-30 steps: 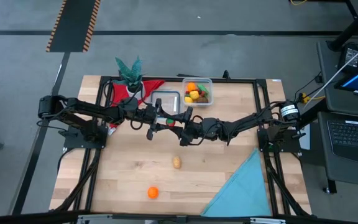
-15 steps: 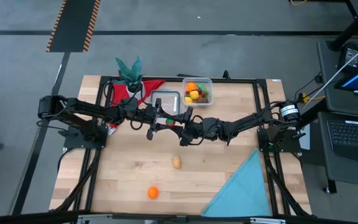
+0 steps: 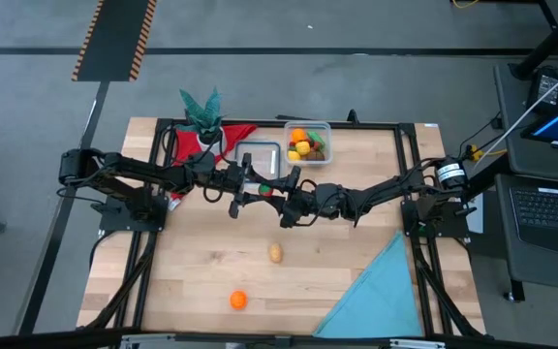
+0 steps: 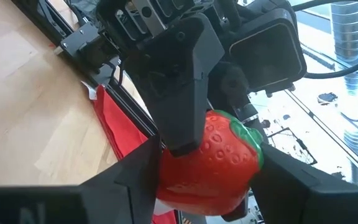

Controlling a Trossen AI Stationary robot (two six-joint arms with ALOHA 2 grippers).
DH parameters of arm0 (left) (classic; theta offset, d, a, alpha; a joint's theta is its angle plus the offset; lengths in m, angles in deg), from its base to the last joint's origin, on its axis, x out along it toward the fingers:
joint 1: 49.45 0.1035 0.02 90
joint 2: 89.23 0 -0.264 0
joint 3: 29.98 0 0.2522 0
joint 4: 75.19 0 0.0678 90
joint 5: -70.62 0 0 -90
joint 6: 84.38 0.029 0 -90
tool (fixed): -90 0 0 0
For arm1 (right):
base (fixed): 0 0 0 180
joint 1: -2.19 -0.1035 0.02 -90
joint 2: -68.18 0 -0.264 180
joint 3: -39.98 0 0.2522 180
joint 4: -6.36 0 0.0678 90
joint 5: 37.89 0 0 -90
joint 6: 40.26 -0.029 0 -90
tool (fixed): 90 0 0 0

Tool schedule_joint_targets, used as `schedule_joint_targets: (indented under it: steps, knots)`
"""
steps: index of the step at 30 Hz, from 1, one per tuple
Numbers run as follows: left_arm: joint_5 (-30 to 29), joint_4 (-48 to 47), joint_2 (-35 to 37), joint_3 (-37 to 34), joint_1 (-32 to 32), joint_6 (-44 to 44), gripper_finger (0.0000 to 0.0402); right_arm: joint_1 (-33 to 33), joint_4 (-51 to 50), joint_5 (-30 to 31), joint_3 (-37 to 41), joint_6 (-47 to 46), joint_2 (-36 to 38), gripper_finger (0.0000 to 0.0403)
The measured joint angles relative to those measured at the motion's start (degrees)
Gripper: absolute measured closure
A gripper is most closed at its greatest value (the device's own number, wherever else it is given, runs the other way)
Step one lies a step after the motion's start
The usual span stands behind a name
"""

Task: Pick and placing Produce into tupperware
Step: Put the strawberry into the transparent bin

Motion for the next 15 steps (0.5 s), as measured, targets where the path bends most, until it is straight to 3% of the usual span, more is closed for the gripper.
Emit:
schedule_joint_targets:
  steps: [7, 10, 15]
  knots:
    - [0.02, -0.34, 0.0, 0.04, 1.51, -0.09, 0.0185, -0.11, 1.17, 3.09, 0.0, 0.27, -0.02, 0.0194]
    - [-0.57, -0.39, -0.02, 0.04, 2.18, -0.33, 0.0182, -0.6, 1.47, 7.94, -0.02, -0.04, -0.02, 0.0194]
    - [-0.43, -0.37, -0.02, 0.04, 2.18, -0.08, 0.0187, -0.9, 1.46, 9.02, -0.02, -0.32, -0.02, 0.0193]
